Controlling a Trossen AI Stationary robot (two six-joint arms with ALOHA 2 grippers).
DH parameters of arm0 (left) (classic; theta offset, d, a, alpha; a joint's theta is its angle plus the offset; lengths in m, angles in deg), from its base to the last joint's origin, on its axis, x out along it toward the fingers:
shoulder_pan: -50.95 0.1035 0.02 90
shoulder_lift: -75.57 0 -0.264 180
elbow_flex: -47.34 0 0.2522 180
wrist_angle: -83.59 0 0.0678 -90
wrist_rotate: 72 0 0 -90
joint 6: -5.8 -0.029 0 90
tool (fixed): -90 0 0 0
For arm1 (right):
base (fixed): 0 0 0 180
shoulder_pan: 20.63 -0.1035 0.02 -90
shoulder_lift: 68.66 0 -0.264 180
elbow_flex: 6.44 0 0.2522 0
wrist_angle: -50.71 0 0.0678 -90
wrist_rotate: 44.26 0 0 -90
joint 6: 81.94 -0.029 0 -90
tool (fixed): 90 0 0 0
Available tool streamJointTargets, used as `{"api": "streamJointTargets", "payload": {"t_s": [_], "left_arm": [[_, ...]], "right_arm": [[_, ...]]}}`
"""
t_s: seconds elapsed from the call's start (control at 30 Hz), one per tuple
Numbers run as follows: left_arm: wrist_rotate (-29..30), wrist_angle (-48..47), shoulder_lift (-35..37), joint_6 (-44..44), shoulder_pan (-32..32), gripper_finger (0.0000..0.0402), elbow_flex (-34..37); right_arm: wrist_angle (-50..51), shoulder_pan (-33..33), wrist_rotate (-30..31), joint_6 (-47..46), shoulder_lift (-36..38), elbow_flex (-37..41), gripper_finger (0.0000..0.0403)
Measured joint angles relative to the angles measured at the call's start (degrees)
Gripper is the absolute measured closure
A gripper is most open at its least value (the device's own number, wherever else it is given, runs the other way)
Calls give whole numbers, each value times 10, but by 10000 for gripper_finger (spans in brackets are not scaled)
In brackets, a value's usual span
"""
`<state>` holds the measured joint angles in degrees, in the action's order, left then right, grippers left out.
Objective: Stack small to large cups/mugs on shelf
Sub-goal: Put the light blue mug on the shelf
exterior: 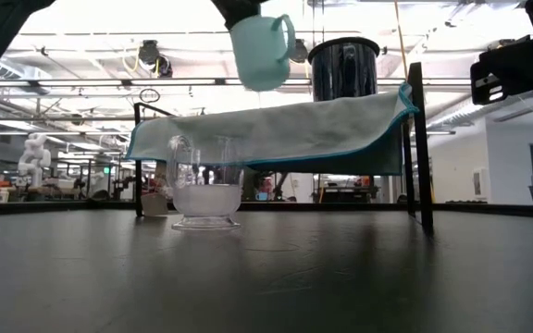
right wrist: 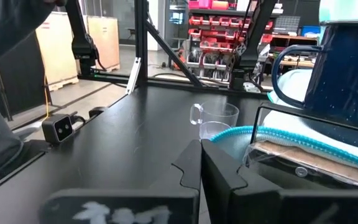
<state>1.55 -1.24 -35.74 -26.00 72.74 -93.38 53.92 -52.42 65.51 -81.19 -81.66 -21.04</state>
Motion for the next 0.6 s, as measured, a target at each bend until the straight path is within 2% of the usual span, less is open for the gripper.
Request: {"api": "streamJointTargets", "payload": {"t_s": [0.27, 0.6], "left_arm": [[15, -33, -38, -22, 2, 395, 0], [30, -56, -46, -31, 1, 395, 0]], "right_arm": [[0, 0, 1, 0, 0, 0, 403], [1, 0, 1, 0, 0, 0, 403]]}}
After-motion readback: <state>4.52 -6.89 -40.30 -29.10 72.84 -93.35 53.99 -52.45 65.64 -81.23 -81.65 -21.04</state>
